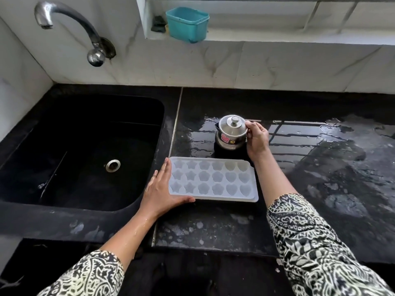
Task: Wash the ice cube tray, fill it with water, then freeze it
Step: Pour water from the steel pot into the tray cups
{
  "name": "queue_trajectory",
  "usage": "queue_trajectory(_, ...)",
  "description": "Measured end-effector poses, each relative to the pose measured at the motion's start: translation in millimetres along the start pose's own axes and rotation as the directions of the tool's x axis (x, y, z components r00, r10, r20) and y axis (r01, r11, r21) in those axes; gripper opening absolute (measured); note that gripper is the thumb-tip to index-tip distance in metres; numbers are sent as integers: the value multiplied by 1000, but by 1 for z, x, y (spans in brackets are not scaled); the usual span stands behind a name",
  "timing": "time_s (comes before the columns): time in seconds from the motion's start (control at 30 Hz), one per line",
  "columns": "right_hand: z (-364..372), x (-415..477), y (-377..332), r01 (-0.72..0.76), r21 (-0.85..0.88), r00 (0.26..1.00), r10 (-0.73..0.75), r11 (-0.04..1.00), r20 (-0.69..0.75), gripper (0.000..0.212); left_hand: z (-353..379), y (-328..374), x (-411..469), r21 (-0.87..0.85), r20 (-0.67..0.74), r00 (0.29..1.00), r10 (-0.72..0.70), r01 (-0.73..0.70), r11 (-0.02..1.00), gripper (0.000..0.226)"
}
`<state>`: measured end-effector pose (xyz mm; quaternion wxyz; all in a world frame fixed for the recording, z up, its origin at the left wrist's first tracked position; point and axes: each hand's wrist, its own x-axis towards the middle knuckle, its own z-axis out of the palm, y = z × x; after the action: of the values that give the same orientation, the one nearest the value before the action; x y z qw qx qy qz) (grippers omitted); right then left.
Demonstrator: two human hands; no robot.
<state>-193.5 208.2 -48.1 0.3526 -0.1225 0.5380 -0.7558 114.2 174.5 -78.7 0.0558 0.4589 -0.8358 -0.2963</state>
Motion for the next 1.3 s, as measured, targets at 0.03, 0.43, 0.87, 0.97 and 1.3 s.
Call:
queue_trajectory(0.03, 2, 0, 1, 8, 42, 1000, -8, 999, -14, 22, 0, 0, 0, -4, -3, 1000, 1, -1, 1000, 149)
queue_trajectory(0.43, 14, -13, -24, 125, 221, 992, -123, 967, -21, 34, -2, 2, -1, -37, -25, 1000, 17, -18, 999, 147)
queue_trajectory(0.87, 45, -81, -22, 49, 220, 999, -43, 974, -31, 32, -13, -1, -4, -60, 101, 985, 140, -135, 989, 144)
queue_trajectory(0.97, 56, -86, -15, 34, 188, 999, -38, 982, 21, 40, -18, -11, -3, 65, 117, 968, 222, -231, 971, 140)
queue_trajectory(1.3, 70, -84, 0, 10, 119, 998, -17, 993, 57, 36, -11, -25, -9, 274, 9, 995, 98, -96, 957, 142)
